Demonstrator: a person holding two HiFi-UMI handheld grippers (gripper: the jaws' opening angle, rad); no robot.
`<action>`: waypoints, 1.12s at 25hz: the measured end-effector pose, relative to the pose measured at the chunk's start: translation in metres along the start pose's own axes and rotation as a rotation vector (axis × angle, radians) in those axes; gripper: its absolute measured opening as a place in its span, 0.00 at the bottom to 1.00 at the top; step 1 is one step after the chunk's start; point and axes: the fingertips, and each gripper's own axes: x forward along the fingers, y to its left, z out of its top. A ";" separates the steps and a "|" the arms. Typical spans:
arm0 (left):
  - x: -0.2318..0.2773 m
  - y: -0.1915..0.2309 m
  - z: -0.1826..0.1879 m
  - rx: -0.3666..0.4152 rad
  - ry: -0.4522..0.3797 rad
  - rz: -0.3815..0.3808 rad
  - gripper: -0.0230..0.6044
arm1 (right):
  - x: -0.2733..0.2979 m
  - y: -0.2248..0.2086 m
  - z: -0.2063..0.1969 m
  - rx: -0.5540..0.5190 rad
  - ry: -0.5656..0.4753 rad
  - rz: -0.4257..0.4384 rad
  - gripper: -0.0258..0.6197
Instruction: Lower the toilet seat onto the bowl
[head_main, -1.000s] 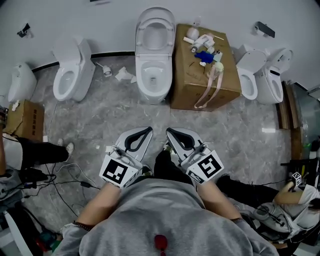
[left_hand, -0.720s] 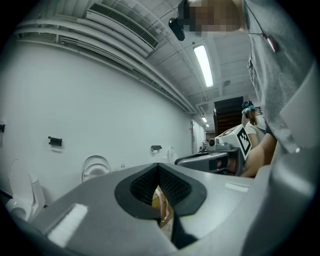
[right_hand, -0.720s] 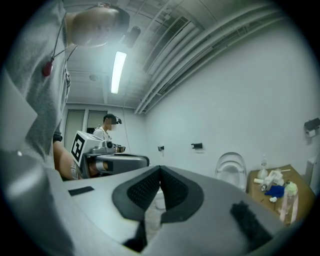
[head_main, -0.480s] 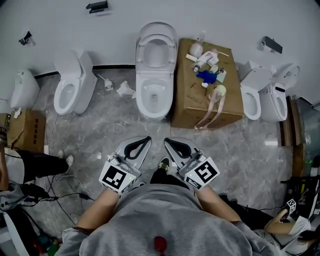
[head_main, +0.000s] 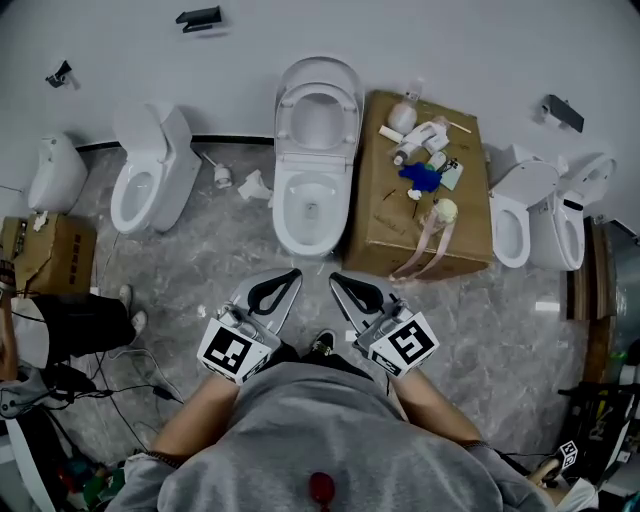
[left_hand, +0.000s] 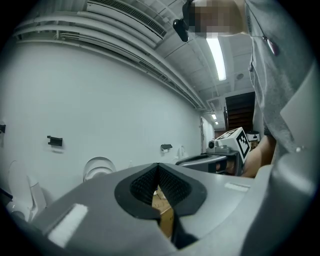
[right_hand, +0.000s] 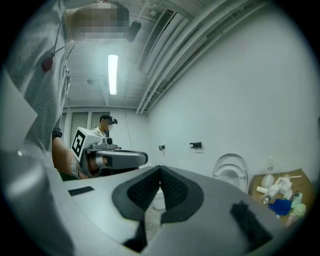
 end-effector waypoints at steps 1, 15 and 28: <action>0.005 0.004 0.001 0.002 -0.001 0.003 0.04 | 0.002 -0.006 0.001 0.000 -0.001 -0.002 0.05; 0.083 0.100 -0.003 -0.030 -0.010 -0.031 0.04 | 0.069 -0.099 0.000 -0.020 0.048 -0.060 0.05; 0.147 0.244 0.005 -0.032 -0.027 -0.118 0.04 | 0.189 -0.191 0.013 -0.031 0.102 -0.161 0.05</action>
